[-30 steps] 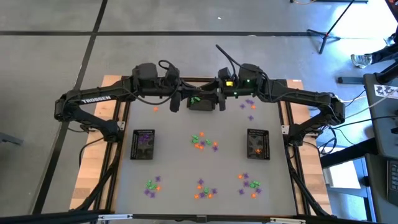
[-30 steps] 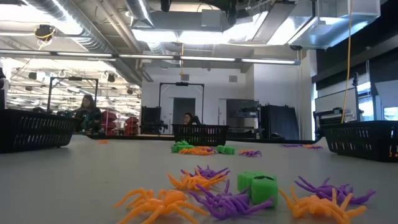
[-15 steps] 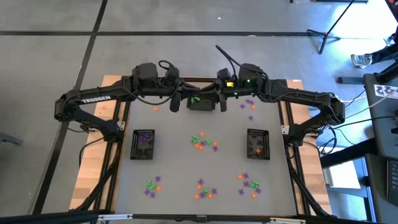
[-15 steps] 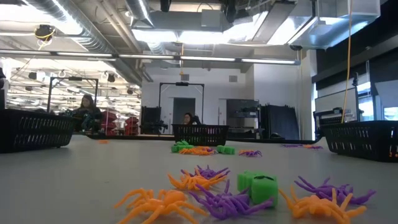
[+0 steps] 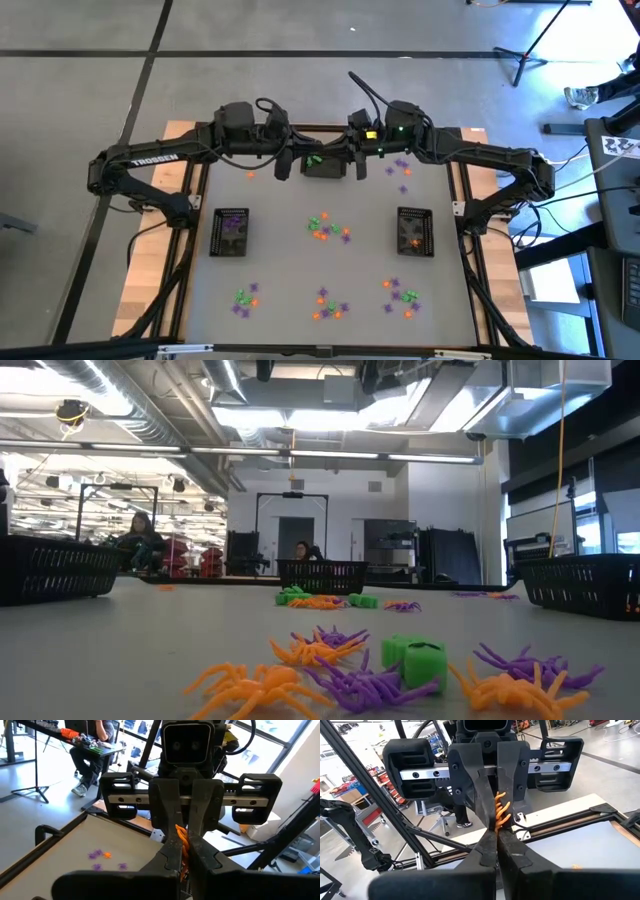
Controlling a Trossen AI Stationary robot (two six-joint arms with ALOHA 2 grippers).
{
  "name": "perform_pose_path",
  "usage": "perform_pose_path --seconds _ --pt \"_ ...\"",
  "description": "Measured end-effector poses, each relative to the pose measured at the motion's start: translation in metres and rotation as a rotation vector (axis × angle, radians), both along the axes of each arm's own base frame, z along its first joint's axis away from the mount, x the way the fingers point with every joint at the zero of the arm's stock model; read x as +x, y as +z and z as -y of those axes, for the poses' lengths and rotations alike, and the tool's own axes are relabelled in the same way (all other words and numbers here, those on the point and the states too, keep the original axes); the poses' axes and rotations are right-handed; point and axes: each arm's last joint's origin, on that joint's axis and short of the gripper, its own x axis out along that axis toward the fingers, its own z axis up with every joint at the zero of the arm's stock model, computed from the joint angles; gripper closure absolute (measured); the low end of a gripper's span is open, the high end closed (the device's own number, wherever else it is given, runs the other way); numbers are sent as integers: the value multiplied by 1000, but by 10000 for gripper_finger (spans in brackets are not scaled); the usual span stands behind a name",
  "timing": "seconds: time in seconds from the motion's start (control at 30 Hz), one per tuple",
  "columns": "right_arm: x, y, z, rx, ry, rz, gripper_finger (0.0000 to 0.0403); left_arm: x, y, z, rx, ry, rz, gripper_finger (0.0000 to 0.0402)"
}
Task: Sort Halloween decoration
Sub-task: Put the orange spider toy into the right bin
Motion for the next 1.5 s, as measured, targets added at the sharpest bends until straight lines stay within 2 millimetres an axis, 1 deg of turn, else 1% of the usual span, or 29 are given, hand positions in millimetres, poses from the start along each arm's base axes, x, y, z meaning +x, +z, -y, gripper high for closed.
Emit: perform_pose_path --seconds 0.1,0.2,0.5,0.6,0.67,0.7,0.77,0.83,0.93,1.03,1.17,1.23,1.3,1.4,1.47,1.5 --pt "0 0 0 0 -1 0 401 0 0 0 3 25 1 400" --pt "0 0 0 0 -3 -1 402 0 0 -1 6 49 2 385" --pt "0 -2 0 6 6 -20 402 0 1 -2 10 62 13 283" --pt "-3 -4 -1 14 6 -54 403 -5 5 -3 14 81 26 257" --pt "-7 -3 -2 18 1 -77 403 -12 11 -4 19 98 46 246" --pt "-11 -1 -2 25 -5 -93 403 -16 14 -5 23 110 59 242" --pt "-22 9 -3 28 -23 -130 403 -25 21 -6 30 135 83 238" --pt "-37 19 -7 -6 -47 -199 403 -33 26 -6 34 150 95 237" --pt "-64 28 -13 -49 -76 -373 403 -40 29 -9 37 170 99 237" --pt "-92 26 -21 -28 -59 -578 403 -42 27 -13 32 185 78 237" --pt "-130 14 -38 29 -4 -847 403 -40 22 -15 23 190 42 237" --pt "-144 7 -47 30 8 -963 403 -37 18 -16 22 190 17 237" --pt "-152 -1 -55 52 22 -1034 403 -35 15 -17 19 194 0 237" --pt "-160 -20 -65 91 34 -1077 403 -31 12 -19 18 195 -9 237" --pt "-164 -38 -71 105 33 -1121 403 -28 10 -20 15 195 -20 237" --pt "-166 -51 -74 115 29 -1148 403 -27 9 -20 14 195 -26 237"
